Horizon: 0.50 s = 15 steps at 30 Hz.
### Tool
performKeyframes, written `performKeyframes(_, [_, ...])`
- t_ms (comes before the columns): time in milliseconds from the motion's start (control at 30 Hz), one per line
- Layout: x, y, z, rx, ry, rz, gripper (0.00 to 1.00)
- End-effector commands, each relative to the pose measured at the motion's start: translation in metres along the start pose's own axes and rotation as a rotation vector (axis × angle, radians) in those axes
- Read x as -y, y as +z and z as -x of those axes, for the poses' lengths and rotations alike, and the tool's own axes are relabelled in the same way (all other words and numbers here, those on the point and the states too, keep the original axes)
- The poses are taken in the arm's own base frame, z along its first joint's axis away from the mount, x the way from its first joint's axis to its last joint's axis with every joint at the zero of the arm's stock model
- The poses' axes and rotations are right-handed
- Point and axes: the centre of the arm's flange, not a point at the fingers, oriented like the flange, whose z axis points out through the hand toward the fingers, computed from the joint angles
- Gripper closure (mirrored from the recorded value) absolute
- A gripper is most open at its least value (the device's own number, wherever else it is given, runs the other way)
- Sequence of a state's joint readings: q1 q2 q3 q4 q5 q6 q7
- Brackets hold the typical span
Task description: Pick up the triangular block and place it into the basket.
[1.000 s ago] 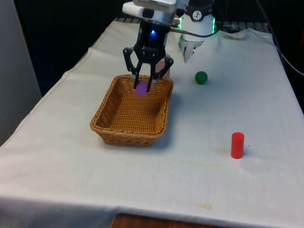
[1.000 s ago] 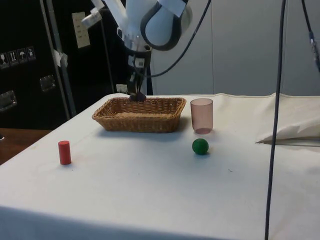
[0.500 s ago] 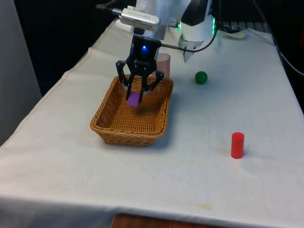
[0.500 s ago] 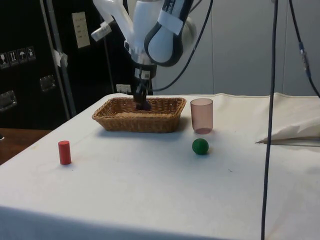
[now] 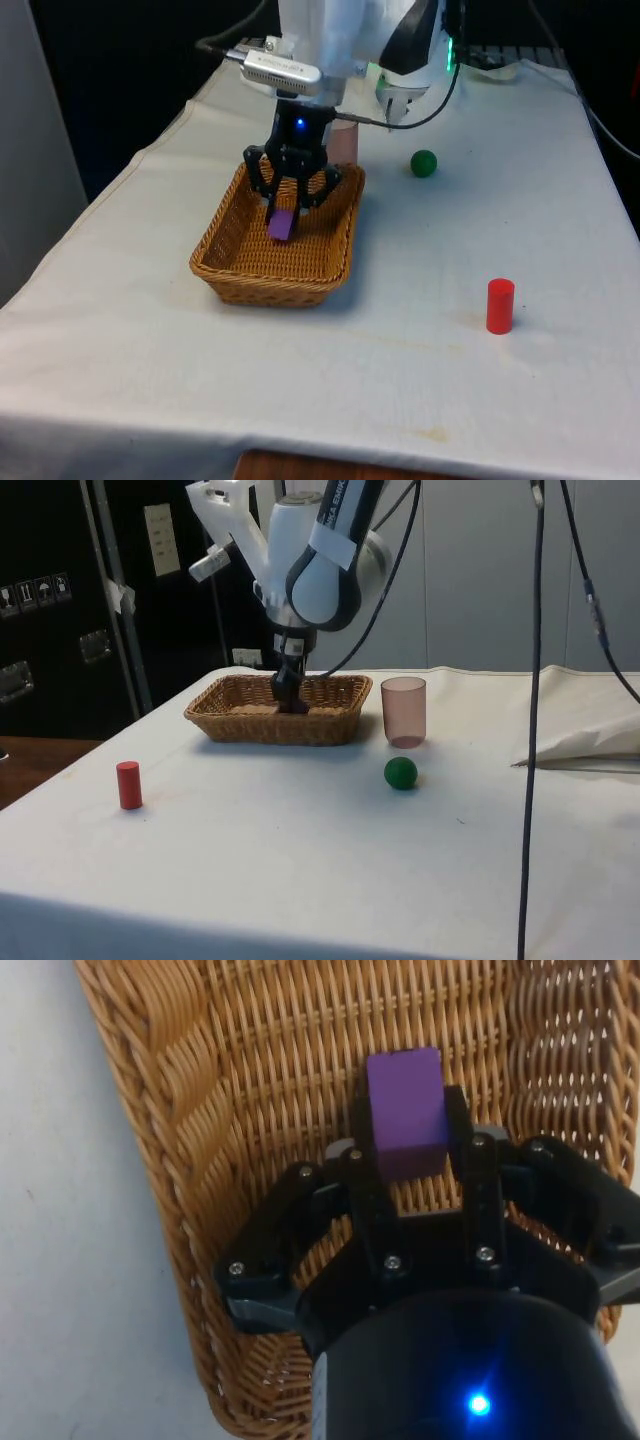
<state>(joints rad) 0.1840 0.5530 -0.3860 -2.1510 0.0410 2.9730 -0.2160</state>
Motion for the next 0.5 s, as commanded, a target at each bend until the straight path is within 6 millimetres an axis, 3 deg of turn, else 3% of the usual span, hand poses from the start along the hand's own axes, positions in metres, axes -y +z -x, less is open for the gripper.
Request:
performKeyframes(0, [0.0029,-0.001,-0.0004,-0.008,0.0,-0.017,0.67])
performKeyframes(467, [0.0026,0.0034,0.0016,0.005,0.004,-0.008,0.66])
